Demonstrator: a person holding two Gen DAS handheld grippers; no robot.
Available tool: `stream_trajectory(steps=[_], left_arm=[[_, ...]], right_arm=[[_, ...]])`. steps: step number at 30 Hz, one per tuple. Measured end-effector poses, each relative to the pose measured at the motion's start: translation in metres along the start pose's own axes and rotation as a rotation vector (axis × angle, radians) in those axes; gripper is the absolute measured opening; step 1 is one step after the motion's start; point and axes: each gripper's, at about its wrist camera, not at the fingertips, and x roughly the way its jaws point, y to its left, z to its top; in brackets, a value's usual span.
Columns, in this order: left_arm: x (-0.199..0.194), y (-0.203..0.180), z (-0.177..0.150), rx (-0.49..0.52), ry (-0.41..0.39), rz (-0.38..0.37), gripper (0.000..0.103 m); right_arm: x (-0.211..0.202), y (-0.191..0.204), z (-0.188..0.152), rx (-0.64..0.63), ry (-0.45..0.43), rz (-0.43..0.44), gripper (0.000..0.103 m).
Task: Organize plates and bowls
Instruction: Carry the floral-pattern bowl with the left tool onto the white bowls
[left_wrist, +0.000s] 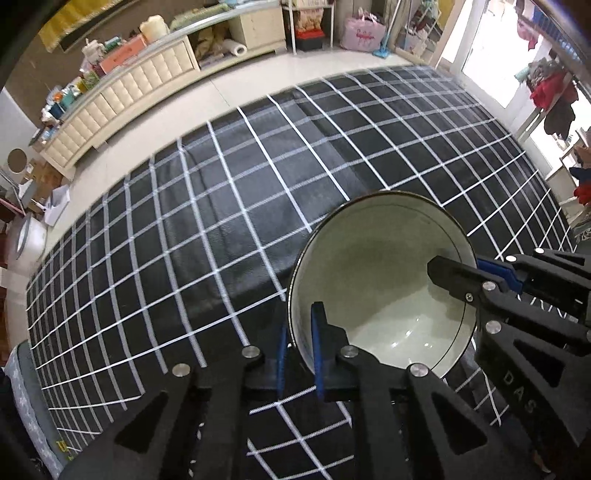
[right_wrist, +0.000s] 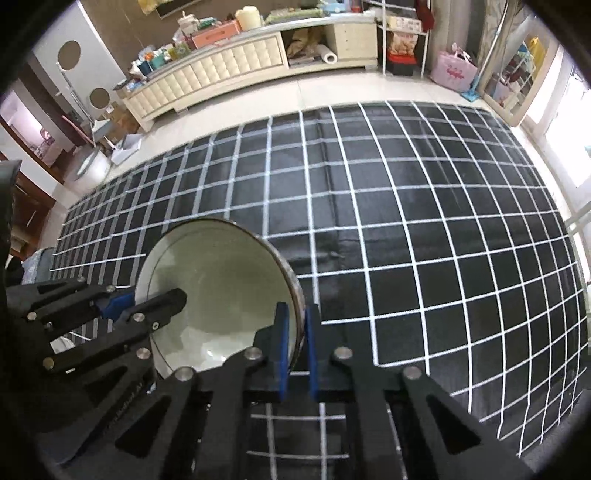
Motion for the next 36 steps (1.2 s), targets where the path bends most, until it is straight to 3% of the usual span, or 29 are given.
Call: stream_trajectory(steps=[8,21,28,36], left_arm=[[-0.055,0.027,-0.032,-0.027,-0.061,0.023,0.008],[-0.101,0.059,-0.097,-0.097,-0.104,0.037,0.008],[-0.110,0.071,-0.138,-0.123,-0.111,0.038,0.008],[-0.094,0.085,-0.190,-0.161,-0.058,0.042,0.008]], right_arm=[[-0.035,0.043,-0.015,-0.065,-0.040,0.011,0.011],[-0.060,0.094,-0.052,-0.130,-0.064,0.027,0.011],[-0.059,0.118,-0.082,-0.168,-0.043,0.028,0.011],[-0.029,0.141,-0.112,-0.201,0.028,0.032,0.011]])
